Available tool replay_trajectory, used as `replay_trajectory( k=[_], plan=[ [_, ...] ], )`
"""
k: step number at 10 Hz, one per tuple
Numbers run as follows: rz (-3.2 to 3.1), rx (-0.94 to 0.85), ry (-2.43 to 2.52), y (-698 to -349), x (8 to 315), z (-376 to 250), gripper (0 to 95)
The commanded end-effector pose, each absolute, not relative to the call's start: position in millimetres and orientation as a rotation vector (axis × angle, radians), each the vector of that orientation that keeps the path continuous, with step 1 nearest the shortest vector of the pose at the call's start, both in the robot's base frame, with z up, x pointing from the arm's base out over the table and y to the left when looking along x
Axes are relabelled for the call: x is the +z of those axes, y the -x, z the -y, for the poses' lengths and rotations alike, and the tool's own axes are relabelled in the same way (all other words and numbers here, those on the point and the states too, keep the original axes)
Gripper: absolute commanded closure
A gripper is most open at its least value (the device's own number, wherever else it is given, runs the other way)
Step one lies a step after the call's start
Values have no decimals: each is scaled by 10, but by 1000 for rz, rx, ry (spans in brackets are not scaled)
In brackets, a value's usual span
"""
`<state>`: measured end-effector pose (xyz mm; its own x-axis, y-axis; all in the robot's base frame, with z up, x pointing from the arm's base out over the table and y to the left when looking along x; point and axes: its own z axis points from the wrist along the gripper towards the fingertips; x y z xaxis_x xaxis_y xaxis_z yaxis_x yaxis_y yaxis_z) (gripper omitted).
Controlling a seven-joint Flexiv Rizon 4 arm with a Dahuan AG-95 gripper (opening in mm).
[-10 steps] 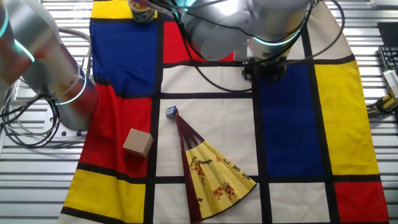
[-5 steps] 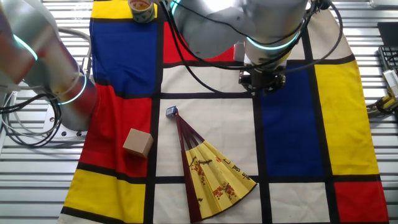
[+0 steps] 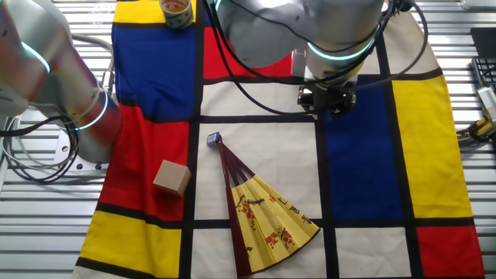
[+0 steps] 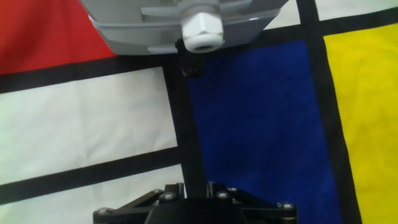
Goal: Grasp the handle and close the drawer
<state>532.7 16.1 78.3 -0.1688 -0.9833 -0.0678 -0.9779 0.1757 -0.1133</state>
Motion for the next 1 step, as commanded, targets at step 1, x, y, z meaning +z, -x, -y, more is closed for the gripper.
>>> replay_trajectory(
  k=[1],
  plan=[
    [-2292,-37,1939,-5327,790,-174,760]
  ],
)
